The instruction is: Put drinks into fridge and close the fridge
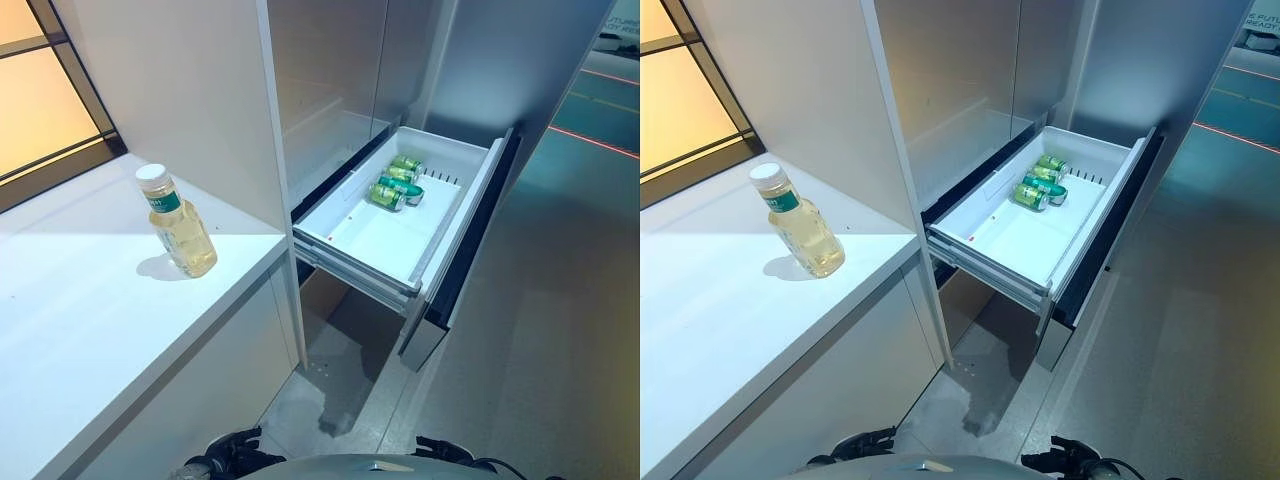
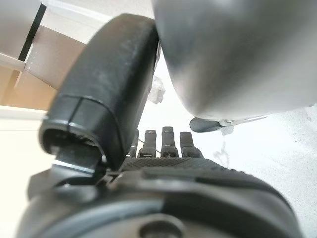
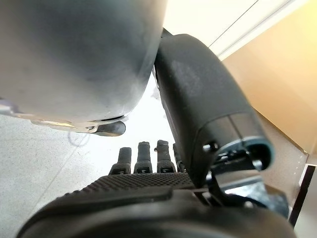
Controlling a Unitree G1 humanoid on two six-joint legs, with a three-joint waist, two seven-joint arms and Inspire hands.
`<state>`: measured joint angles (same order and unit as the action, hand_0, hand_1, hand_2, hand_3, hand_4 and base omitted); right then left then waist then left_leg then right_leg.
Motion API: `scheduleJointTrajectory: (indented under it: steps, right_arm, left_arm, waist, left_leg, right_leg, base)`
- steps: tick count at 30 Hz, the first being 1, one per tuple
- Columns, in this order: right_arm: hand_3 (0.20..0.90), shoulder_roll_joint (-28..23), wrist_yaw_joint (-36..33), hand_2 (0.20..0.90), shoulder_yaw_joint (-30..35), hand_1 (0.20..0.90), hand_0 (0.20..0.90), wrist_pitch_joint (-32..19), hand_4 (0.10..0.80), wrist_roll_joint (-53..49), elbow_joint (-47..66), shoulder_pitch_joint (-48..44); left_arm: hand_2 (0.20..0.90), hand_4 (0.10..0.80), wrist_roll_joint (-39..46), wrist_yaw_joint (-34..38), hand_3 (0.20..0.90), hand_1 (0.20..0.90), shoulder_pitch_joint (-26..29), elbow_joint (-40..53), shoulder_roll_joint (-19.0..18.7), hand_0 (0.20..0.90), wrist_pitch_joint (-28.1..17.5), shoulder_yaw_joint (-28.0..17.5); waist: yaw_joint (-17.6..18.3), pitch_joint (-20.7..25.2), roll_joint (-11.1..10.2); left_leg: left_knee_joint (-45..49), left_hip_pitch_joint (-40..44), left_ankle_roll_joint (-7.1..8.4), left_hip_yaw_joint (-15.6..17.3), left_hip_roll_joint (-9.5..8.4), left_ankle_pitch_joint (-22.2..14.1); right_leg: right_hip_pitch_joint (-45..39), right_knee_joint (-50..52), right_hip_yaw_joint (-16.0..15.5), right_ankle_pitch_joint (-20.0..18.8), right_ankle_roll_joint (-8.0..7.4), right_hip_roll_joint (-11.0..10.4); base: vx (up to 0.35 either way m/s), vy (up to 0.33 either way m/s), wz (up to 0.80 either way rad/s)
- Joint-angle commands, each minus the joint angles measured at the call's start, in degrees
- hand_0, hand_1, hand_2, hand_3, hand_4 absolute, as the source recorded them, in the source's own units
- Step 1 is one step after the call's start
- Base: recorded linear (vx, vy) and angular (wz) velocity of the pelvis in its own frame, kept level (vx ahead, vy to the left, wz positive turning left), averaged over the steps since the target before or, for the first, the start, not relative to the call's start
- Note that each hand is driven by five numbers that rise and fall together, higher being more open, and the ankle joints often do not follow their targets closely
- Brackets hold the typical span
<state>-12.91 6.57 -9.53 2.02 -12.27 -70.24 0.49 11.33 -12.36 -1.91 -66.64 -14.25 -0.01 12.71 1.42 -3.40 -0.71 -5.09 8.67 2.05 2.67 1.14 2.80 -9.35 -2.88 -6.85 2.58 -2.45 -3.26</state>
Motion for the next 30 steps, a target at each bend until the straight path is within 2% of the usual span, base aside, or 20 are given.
scheduleJointTrajectory:
  steps: [1,10,14,18,21,24,27,29,30]
  right_arm:
    - [0.9,-0.84,0.97,0.9,-0.27,0.9,0.9,0.05,0.8,0.23,-1.57,-2.37]
    - [0.9,-0.6,0.86,0.9,-0.4,0.9,0.9,0.29,0.8,0.15,-1.56,-2.45]
    - [0.9,-0.62,0.89,0.9,-0.58,0.9,0.9,0.15,0.8,0.49,-1.81,-2.54]
    - [0.9,-1.0,1.1,0.9,-0.94,0.9,0.9,0.43,0.8,1.05,-1.77,-2.77]
    - [0.9,-1.64,1.3,0.9,-1.25,0.9,0.9,0.96,0.8,1.23,-0.94,-2.98]
    - [0.9,-2.65,1.67,0.9,-1.44,0.9,0.9,2.14,0.8,1.57,0.53,-3.28]
    - [0.9,-3.74,2.09,0.9,-1.47,0.9,0.9,3.15,0.8,1.89,1.7,-3.63]
    - [0.9,-4.47,2.5,0.9,-1.17,0.9,0.9,3.06,0.8,2.09,1.86,-3.6]
    - [0.9,-4.54,2.57,0.9,-1.06,0.9,0.9,2.95,0.8,2.15,1.81,-3.55]
  left_arm:
    - [0.9,0.8,0.1,-1.0,0.9,0.9,3.51,-2.83,1.11,0.9,-1.04,0.35]
    - [0.9,0.8,-0.19,1.63,0.9,0.9,3.29,-2.76,1.14,0.9,-2.33,0.08]
    - [0.9,0.8,-4.11,7.18,0.9,0.9,3.77,-2.19,0.69,0.9,-4.24,0.69]
    - [0.9,0.8,-6.97,6.42,0.9,0.9,4.92,0.13,0.0,0.9,-4.84,1.93]
    - [0.9,0.8,-7.06,-0.84,0.9,0.9,5.93,4.4,-1.15,0.9,-3.39,3.98]
    - [0.9,0.8,-3.4,-13.63,0.9,0.9,6.66,10.84,-2.58,0.9,0.47,4.82]
    - [0.9,0.8,5.88,-26.82,0.9,0.9,7.38,20.82,-4.8,0.9,7.14,4.62]
    - [0.9,0.8,18.4,-37.92,0.9,0.9,9.0,31.82,-7.29,0.9,15.65,2.15]
    - [0.9,0.8,20.45,-39.31,0.9,0.9,9.22,33.89,-7.6,0.9,16.78,1.52]
  waist:
    - [-0.54,-1.61,1.3]
    - [-0.59,-1.64,1.29]
    - [-0.4,-1.49,1.41]
    - [-0.22,-1.47,1.63]
    - [0.02,-1.73,1.97]
    - [0.18,-1.94,2.46]
    - [0.19,-2.12,3.05]
    - [-0.06,-2.09,3.35]
    - [-0.11,-2.09,3.39]
  left_leg:
    - [2.39,-0.49,-3.7,3.09,-3.76,-7.28]
    - [2.22,-0.39,-3.75,3.1,-3.78,-7.2]
    - [2.23,-0.36,-3.72,3.17,-3.78,-7.17]
    - [2.21,-0.45,-3.59,3.24,-3.71,-7.13]
    - [2.18,-0.56,-3.49,3.39,-3.59,-7.01]
    - [1.93,-0.69,-3.42,3.39,-3.53,-6.75]
    - [1.44,-0.75,-3.39,3.42,-3.4,-6.36]
    - [1.07,-0.76,-3.41,3.29,-3.34,-6.21]
    - [1.04,-0.75,-3.42,3.25,-3.34,-6.22]
  right_leg:
    - [3.26,3.74,-3.24,1.77,-0.87,2.37]
    - [3.21,3.73,-3.22,1.78,-0.84,2.45]
    - [3.22,3.78,-3.07,1.84,-0.84,2.51]
    - [3.4,3.84,-2.92,1.81,-0.89,2.56]
    - [3.64,3.98,-2.7,1.76,-1.01,2.57]
    - [3.98,4.05,-2.39,1.6,-1.19,2.63]
    - [4.36,4.08,-2.01,1.34,-1.45,2.69]
    - [4.47,3.92,-1.84,1.03,-1.58,2.63]
    - [4.47,3.9,-1.82,0.99,-1.6,2.61]
  base:
    - [0.0,0.0,0.0]
    - [0.0,0.0,0.0]
    - [0.0,0.0,0.0]
    - [0.0,0.0,0.0]
    - [0.0,0.0,0.0]
    - [-0.033,0.028,-0.01]
    - [-0.02,0.021,-0.01]
    - [-0.02,0.016,-0.07]
    - [-0.014,0.005,-0.12]
